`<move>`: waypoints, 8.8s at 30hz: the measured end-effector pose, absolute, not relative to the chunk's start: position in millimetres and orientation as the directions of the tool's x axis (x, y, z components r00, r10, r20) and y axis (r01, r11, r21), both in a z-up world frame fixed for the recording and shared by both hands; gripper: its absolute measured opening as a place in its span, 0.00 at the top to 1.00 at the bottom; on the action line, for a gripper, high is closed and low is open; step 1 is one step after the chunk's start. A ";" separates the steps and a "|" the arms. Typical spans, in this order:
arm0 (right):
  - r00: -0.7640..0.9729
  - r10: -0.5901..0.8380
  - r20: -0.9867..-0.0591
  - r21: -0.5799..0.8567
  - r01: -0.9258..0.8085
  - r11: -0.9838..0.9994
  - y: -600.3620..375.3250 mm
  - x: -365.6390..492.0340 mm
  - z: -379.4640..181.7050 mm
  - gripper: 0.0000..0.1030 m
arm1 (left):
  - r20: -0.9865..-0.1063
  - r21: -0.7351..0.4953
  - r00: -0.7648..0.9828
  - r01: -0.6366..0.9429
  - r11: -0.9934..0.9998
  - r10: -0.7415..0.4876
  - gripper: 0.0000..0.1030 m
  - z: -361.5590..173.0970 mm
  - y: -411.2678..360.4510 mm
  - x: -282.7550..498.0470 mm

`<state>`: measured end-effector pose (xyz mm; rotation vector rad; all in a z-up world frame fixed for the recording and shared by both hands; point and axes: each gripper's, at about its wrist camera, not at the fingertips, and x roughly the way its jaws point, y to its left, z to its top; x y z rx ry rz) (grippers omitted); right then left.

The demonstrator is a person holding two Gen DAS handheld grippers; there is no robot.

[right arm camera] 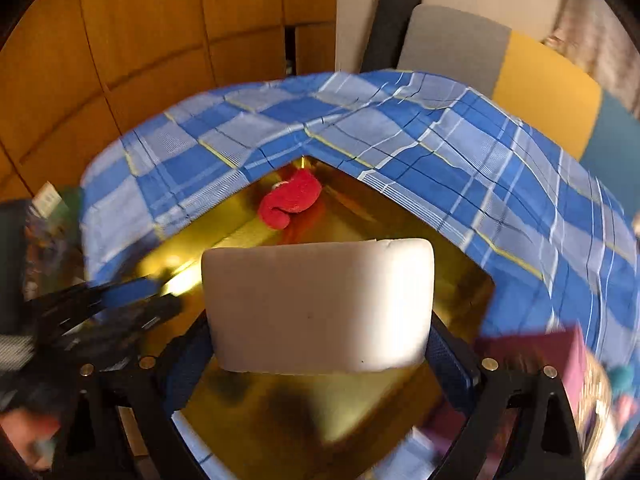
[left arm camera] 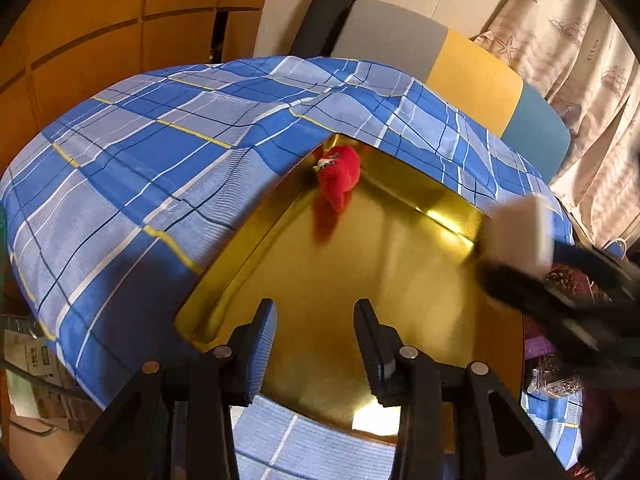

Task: Organize soft objects
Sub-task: 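Lower the white foam block into the gold tray and open the right tool, then move the right tool back and grasp the white cleaning-wipes pack, then grasp the brown satin scrunchie with the left tool while the right tool holds the wipes pack, then carry the scrunchie into the gold tray and open the left tool, then lower the wipes pack into the gold tray and open the right tool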

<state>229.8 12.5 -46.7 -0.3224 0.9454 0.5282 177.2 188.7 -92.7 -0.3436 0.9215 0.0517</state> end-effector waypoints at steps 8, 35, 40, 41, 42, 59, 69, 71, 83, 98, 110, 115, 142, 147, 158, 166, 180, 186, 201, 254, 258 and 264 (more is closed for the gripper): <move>0.379 0.169 -0.910 -0.085 -0.570 0.817 61.8 305.4 -95.4 0.05 | -0.775 -0.299 0.624 -0.230 0.926 -0.096 0.61 -91.6 211.4 156.3; 0.621 0.262 -0.738 -0.013 -0.401 0.916 26.7 237.3 17.5 0.00 | -0.737 -0.326 0.645 -0.079 0.942 -0.201 0.61 -83.8 158.5 140.7; 0.649 0.349 -0.676 0.064 -0.420 0.905 -7.8 188.8 44.7 0.00 | -0.726 -0.303 0.642 0.023 0.953 -0.246 0.60 -80.0 124.7 127.4; 0.657 0.351 -0.667 0.068 -0.416 0.907 -18.8 177.2 47.1 0.00 | -0.724 -0.299 0.641 0.038 0.954 -0.253 0.60 -79.9 120.1 125.3; 0.665 0.347 -0.662 0.065 -0.410 0.910 -28.8 167.2 47.3 0.00 | -0.722 -0.293 0.639 0.063 0.954 -0.264 0.60 -79.2 113.2 122.5; 0.688 0.115 -0.717 0.200 0.044 0.979 -281.5 76.2 -10.0 0.00 | -0.736 -0.283 0.519 0.347 0.894 -0.435 0.58 -85.9 -2.2 76.0; 0.505 -0.066 -0.860 0.137 0.355 0.925 -422.8 40.7 -109.2 0.02 | -0.774 -0.241 0.438 0.464 0.852 -0.458 0.58 -94.6 -74.7 47.5; 0.495 -0.067 -0.866 0.143 0.374 0.916 -439.8 36.7 -120.8 0.06 | -0.778 -0.236 0.428 0.479 0.845 -0.460 0.58 -95.3 -84.5 44.1; 0.542 -0.191 -0.819 0.015 0.353 0.936 -499.0 123.9 -101.0 0.08 | -0.801 -0.202 0.384 0.549 0.811 -0.459 0.58 -95.2 -137.5 42.4; 0.489 -0.217 -0.845 -0.107 0.242 0.964 -490.4 149.7 -125.6 0.35 | -0.818 -0.184 0.361 0.575 0.797 -0.449 0.58 -98.3 -171.9 46.6; 0.461 -0.115 -0.880 -0.026 0.195 0.981 -495.0 96.8 -120.7 0.37 | -0.817 -0.177 0.338 0.624 0.761 -0.467 0.58 -96.9 -209.3 44.4; 0.486 -0.068 -0.871 0.010 0.157 0.988 -496.0 87.1 -126.4 0.27 | -0.814 -0.161 0.351 0.629 0.761 -0.463 0.58 -89.0 -226.7 52.9; 0.634 -0.041 -0.772 0.365 0.496 0.788 -617.5 41.6 -90.2 0.45 | -0.830 -0.231 0.304 0.576 0.784 -0.468 0.38 -86.2 -343.5 138.6; 0.571 -0.175 -0.802 0.243 0.579 0.779 -633.4 36.4 -86.7 0.45 | -0.842 -0.260 0.221 0.632 0.730 -0.491 0.38 -100.7 -391.2 130.7; 0.544 -0.177 -0.820 0.259 0.629 0.733 -653.3 32.6 -93.7 0.45 | -0.880 -0.266 0.115 0.686 0.678 -0.461 0.44 -145.5 -472.3 127.7; 0.569 -0.136 -0.811 0.272 0.572 0.774 -636.4 41.8 -92.8 0.45 | -0.875 -0.141 0.216 0.742 0.655 -0.433 0.86 -144.3 -441.9 126.7; 0.489 -0.044 -0.871 0.193 0.425 0.884 -580.0 70.1 -112.3 0.44 | -0.859 -0.135 0.321 0.607 0.783 -0.398 0.46 -129.9 -369.2 148.5; 0.478 -0.037 -0.878 0.193 0.425 0.884 -579.7 72.1 -114.8 0.42 | -0.882 -0.140 0.261 0.649 0.748 -0.391 0.35 -138.9 -397.5 141.1; 0.414 -0.052 -0.909 0.116 0.370 0.922 -565.1 82.6 -125.8 0.37 | -0.841 -0.128 0.336 0.637 0.760 -0.423 0.79 -125.4 -342.4 135.2; 0.706 0.024 -0.708 0.275 0.243 0.930 -415.6 31.6 -25.5 0.45 | -0.864 -0.030 0.504 -0.082 0.996 0.016 0.58 -128.2 145.2 279.1; 0.726 0.054 -0.685 0.268 0.183 0.946 -385.0 34.6 -8.4 0.45 | -0.820 -0.025 0.571 -0.091 0.996 0.032 0.51 -115.5 150.5 264.8; 0.742 0.147 -0.654 0.279 0.056 0.959 -334.2 50.4 11.3 0.45 | -0.772 -0.121 0.634 -0.208 0.971 0.039 0.48 -97.8 171.7 226.2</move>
